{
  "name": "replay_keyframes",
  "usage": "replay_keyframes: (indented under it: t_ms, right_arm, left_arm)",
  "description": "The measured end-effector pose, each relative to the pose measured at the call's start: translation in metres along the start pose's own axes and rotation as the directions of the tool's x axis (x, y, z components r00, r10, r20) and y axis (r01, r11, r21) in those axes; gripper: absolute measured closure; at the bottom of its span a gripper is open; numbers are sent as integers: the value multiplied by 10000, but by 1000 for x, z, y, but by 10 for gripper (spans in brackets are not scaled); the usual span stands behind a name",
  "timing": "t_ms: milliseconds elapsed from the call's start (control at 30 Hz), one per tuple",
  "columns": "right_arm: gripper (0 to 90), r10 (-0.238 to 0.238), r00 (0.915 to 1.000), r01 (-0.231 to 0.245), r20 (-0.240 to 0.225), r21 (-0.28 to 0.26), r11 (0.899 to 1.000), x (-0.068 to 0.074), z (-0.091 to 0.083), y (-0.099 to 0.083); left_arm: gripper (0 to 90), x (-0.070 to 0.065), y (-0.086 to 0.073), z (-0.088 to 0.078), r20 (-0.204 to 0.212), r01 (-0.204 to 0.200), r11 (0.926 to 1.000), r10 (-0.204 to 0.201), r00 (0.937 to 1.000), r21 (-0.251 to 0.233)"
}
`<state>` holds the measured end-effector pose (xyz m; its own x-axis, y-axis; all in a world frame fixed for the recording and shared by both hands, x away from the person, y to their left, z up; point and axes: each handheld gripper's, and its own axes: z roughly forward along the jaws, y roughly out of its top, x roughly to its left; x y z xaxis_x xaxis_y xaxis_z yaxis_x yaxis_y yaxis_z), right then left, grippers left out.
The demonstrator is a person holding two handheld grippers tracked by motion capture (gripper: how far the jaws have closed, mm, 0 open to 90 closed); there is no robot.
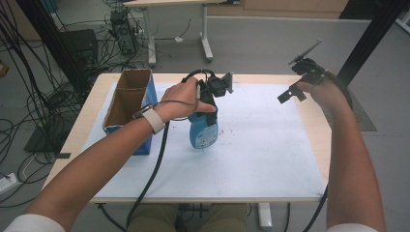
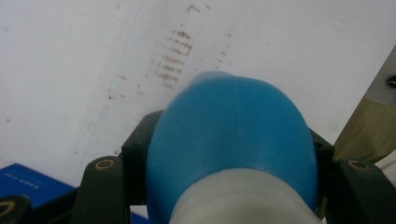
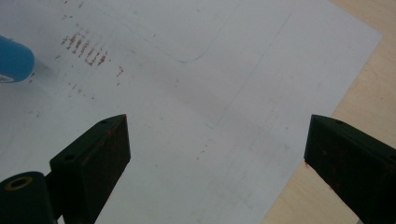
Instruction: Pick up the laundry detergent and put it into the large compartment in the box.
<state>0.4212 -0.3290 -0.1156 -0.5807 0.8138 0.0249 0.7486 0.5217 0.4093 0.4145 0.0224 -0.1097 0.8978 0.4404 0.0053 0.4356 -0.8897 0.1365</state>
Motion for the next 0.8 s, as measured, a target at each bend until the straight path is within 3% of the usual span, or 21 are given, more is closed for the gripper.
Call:
replay_keyframes:
  t_ms: [200, 400, 800]
  right_arm:
    - [69, -1, 10000, 1, -1, 6, 10000, 0, 0, 0]
    - [69, -25, 10000, 25, -17, -13, 10000, 0, 0, 0]
    - [69, 12, 10000, -12, -21, 13, 10000, 0, -1, 0]
  left_arm:
    - [392, 6, -4, -8, 90, 426, 9991, -426, 9991, 7]
    - [392, 5, -6, -21, -166, 859, 9963, -859, 9962, -22]
    - [392, 17, -11, -52, -151, 1970, 9804, -1969, 9803, 30]
